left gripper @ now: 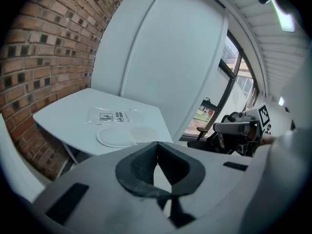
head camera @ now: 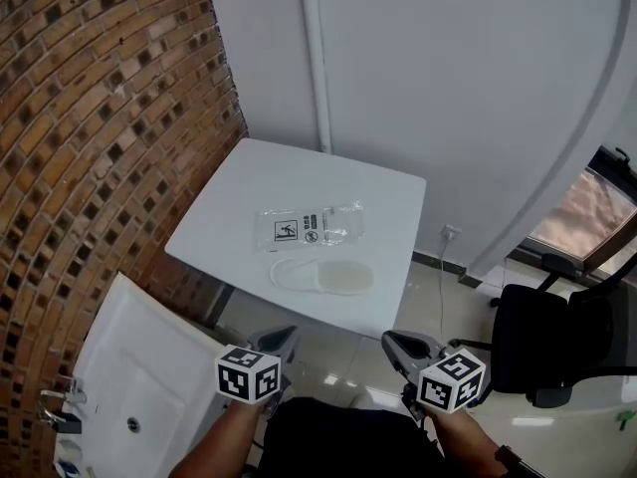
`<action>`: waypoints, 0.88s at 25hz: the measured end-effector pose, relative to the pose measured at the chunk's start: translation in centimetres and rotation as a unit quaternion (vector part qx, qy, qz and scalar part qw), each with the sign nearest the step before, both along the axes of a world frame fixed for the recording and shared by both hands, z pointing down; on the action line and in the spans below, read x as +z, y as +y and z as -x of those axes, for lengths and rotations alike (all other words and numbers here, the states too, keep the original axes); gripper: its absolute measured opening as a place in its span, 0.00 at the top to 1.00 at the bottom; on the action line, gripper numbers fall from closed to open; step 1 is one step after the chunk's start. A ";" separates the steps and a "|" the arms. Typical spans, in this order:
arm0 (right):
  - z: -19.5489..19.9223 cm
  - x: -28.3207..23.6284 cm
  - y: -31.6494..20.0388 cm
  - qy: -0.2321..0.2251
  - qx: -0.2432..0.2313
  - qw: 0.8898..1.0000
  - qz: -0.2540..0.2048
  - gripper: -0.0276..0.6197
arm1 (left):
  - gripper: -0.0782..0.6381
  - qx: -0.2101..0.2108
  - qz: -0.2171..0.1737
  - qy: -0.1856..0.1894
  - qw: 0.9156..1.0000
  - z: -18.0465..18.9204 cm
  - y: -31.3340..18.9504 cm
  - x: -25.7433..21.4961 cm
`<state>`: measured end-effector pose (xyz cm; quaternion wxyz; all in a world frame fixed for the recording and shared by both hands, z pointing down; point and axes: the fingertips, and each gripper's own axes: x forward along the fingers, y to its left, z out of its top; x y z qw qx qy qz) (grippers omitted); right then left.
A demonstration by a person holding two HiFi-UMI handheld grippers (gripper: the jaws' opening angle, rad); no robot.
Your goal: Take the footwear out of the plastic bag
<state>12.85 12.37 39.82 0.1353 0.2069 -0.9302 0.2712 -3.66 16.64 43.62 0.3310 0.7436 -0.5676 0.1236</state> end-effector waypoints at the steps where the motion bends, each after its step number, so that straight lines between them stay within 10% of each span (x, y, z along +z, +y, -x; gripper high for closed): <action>1: 0.6 0.0 0.0 0.004 0.004 1.000 -0.003 0.96 | 0.88 0.008 -0.001 -0.003 1.000 0.2 0.1 -0.2; 22: 7.4 -0.4 3.1 0.058 0.086 0.994 -0.018 0.96 | 0.88 0.080 -0.026 0.024 0.996 6.4 -0.4 -2.6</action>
